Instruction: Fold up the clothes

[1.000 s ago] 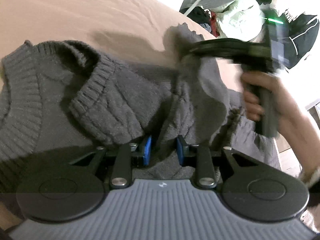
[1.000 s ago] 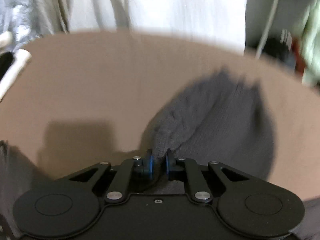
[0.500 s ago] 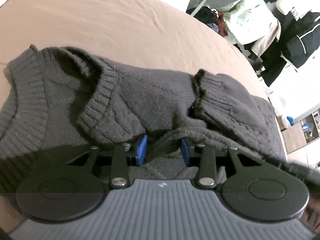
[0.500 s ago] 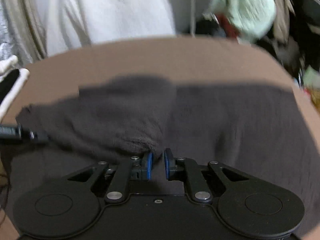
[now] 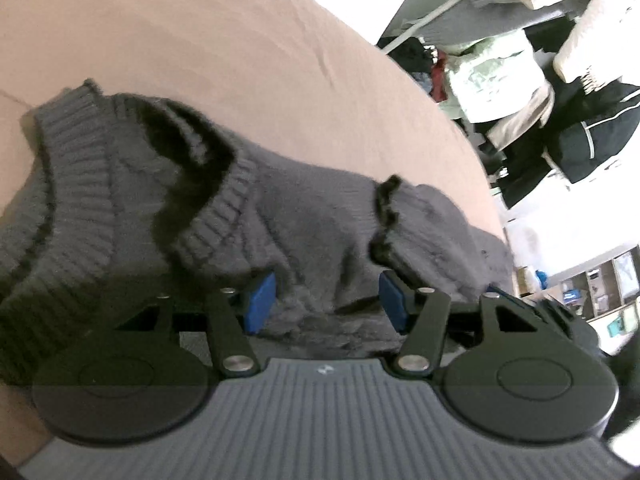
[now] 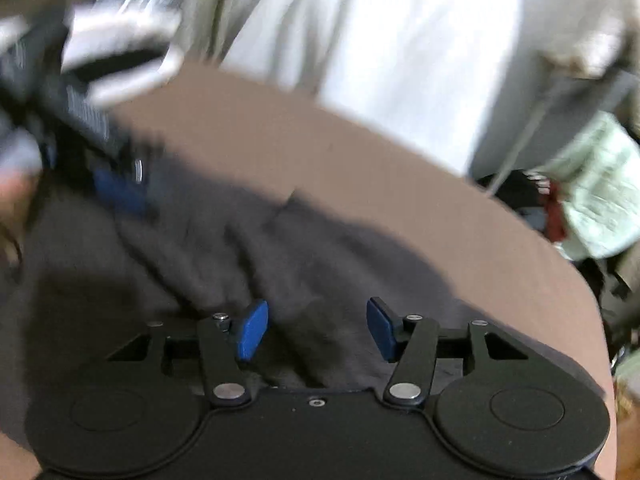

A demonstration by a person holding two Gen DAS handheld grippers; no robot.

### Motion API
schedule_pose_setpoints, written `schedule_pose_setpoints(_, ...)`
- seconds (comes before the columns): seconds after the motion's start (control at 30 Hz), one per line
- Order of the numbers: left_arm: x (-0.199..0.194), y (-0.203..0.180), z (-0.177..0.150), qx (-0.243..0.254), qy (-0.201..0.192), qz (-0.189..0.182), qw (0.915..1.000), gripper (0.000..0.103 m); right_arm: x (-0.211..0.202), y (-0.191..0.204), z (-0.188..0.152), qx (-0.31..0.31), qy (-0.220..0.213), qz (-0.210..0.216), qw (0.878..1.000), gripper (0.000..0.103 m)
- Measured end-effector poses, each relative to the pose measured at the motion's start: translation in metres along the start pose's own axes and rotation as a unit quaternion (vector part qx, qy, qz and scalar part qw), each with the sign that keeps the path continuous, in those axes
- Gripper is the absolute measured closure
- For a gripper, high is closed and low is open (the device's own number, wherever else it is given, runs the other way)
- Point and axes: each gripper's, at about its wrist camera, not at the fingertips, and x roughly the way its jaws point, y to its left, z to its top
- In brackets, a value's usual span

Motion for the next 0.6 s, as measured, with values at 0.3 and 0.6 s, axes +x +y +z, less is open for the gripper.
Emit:
schedule_pose_setpoints(0.3,0.010,-0.003,-0.003,0.027,0.009,0.035,0.9990,0.046,-0.045,-0.043,0.000,0.123,-0.081,-0.026,0.989,0.093)
schedule_pose_setpoints(0.6,0.005,-0.002,-0.005,0.029,0.008,0.045,0.9985,0.046,-0.094,-0.107,-0.099,0.388,0.023,-0.101,0.916,0.092)
